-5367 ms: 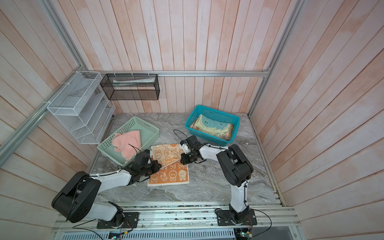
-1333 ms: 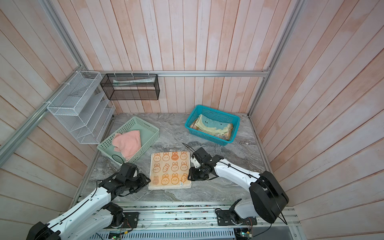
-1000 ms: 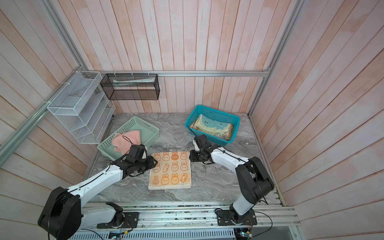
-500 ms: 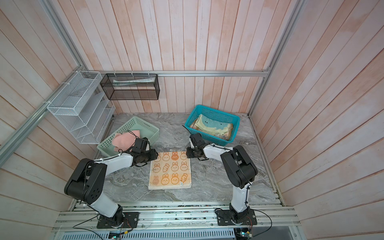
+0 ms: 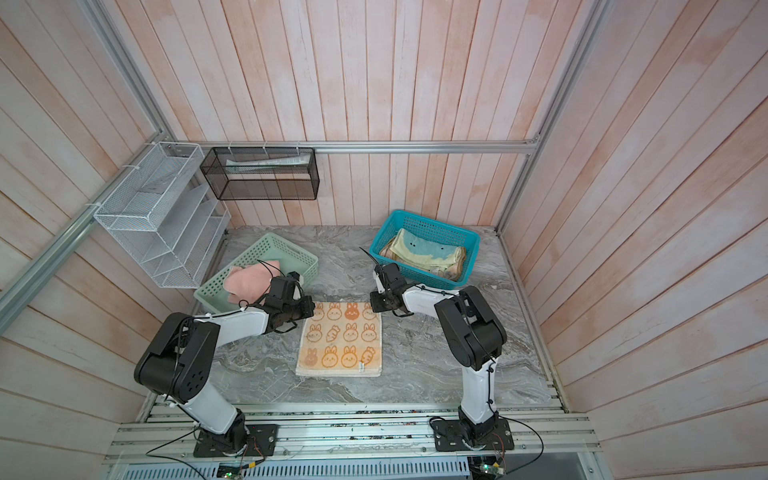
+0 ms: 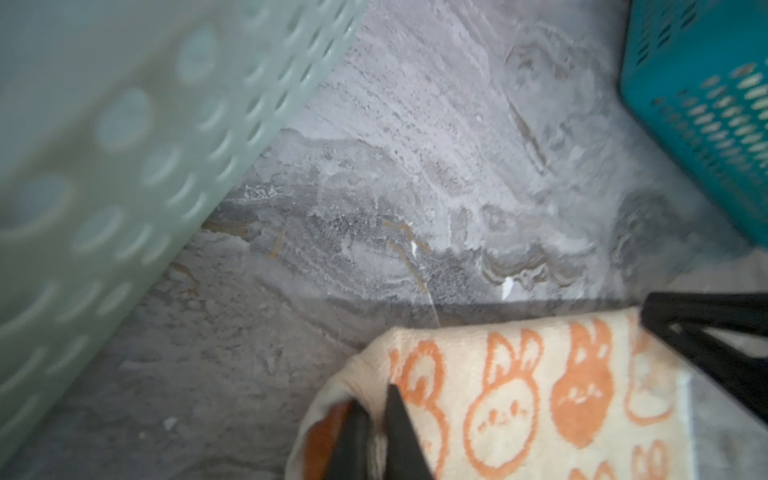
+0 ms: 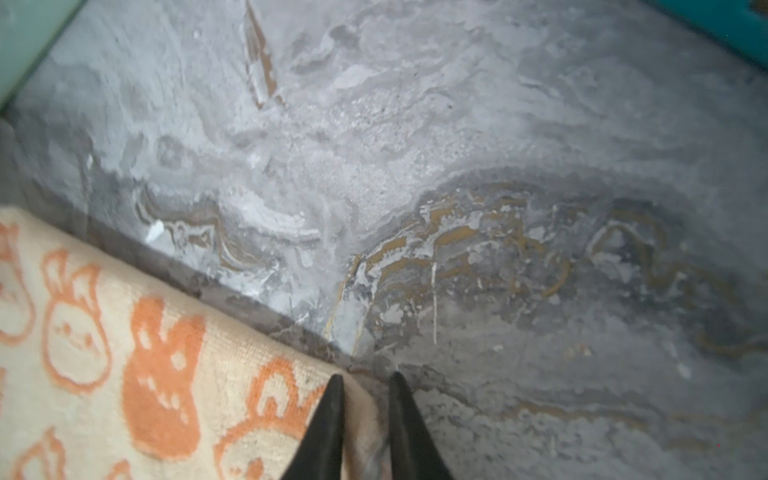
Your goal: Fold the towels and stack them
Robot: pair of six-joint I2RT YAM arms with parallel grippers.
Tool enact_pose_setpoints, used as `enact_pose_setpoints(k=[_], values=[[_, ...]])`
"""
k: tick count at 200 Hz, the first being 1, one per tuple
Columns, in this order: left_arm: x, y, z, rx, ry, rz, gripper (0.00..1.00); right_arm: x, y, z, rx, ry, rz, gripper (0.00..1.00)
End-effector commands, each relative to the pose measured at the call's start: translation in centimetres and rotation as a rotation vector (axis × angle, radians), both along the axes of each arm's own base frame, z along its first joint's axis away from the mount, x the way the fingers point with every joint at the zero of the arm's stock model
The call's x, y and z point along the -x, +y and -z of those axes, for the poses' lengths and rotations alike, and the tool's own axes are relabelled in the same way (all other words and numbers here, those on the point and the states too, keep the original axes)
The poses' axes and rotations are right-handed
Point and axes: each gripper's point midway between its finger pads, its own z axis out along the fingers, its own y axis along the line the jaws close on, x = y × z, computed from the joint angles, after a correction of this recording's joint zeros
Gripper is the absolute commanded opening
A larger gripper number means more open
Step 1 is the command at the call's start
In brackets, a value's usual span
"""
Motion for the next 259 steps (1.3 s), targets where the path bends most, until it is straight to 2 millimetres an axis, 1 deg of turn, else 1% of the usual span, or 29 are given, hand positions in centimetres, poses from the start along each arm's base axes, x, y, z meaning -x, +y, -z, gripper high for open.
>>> enact_pose_setpoints(k=[1, 10, 36, 41, 64, 80, 91, 117, 142, 157, 179, 182, 186, 190, 194, 204, 213, 218, 235, 259], values=[[-0.2, -0.7, -2.9, 0.057, -0.123, 0.044, 0.00, -0.1, -0.9, -1.0, 0.062, -0.080, -0.048, 0.03], [0.0, -0.8, -3.8, 0.067, -0.153, 0.058, 0.00, -0.2, -1.3, -1.7, 0.082, -0.119, -0.060, 0.00], [0.4, -1.7, -6.3, 0.115, -0.227, 0.109, 0.00, -0.5, -2.2, -3.7, 0.138, -0.216, -0.098, 0.00], [0.5, -1.8, -6.8, 0.124, -0.240, 0.118, 0.00, -0.6, -2.3, -4.4, 0.141, -0.240, -0.104, 0.00], [1.4, -2.3, -8.2, 0.159, -0.289, 0.155, 0.00, -0.4, -2.9, -6.5, 0.152, -0.332, -0.127, 0.00], [2.2, -2.3, -8.8, 0.169, -0.322, 0.178, 0.00, 0.0, -3.2, -7.9, 0.149, -0.391, -0.140, 0.00], [2.7, -2.4, -9.2, 0.178, -0.337, 0.190, 0.00, 0.5, -3.4, -8.5, 0.145, -0.419, -0.153, 0.00], [4.2, -2.2, -8.8, 0.202, -0.334, 0.192, 0.00, 2.0, -3.7, -9.6, 0.134, -0.460, -0.173, 0.00], [6.1, -1.8, -7.8, 0.224, -0.326, 0.179, 0.00, 4.6, -3.3, -9.6, 0.092, -0.458, -0.190, 0.00], [7.3, -1.4, -7.0, 0.241, -0.317, 0.161, 0.00, 6.8, -3.3, -8.1, 0.053, -0.419, -0.191, 0.00], [9.3, -1.1, -5.4, 0.251, -0.280, 0.136, 0.00, 9.6, -2.9, -6.8, -0.001, -0.363, -0.191, 0.00], [9.6, -1.0, -5.2, 0.252, -0.274, 0.129, 0.00, 10.1, -2.8, -6.6, -0.007, -0.355, -0.195, 0.01], [9.9, -0.9, -4.9, 0.253, -0.266, 0.120, 0.01, 10.6, -2.6, -6.5, -0.018, -0.349, -0.199, 0.06], [10.3, -0.8, -4.7, 0.257, -0.257, 0.114, 0.06, 11.1, -2.5, -6.4, -0.028, -0.341, -0.201, 0.11], [10.7, -0.7, -4.5, 0.260, -0.251, 0.104, 0.12, 11.6, -2.4, -6.3, -0.040, -0.334, -0.203, 0.18], [11.4, -0.3, -4.4, 0.264, -0.246, 0.082, 0.26, 12.8, -2.1, -6.4, -0.076, -0.313, -0.211, 0.34], [11.8, 0.3, -4.4, 0.262, -0.243, 0.053, 0.35, 13.5, -2.1, -6.7, -0.105, -0.302, -0.202, 0.43], [12.0, 0.6, -4.5, 0.258, -0.243, 0.040, 0.37, 13.7, -2.3, -7.0, -0.119, -0.294, -0.187, 0.45], [12.3, 1.7, -5.4, 0.240, -0.272, -0.010, 0.41, 14.0, -3.4, -8.2, -0.147, -0.297, -0.115, 0.47], [12.1, 2.9, -6.6, 0.238, -0.304, -0.075, 0.42, 13.8, -5.6, -8.9, -0.161, -0.302, 0.035, 0.51]])
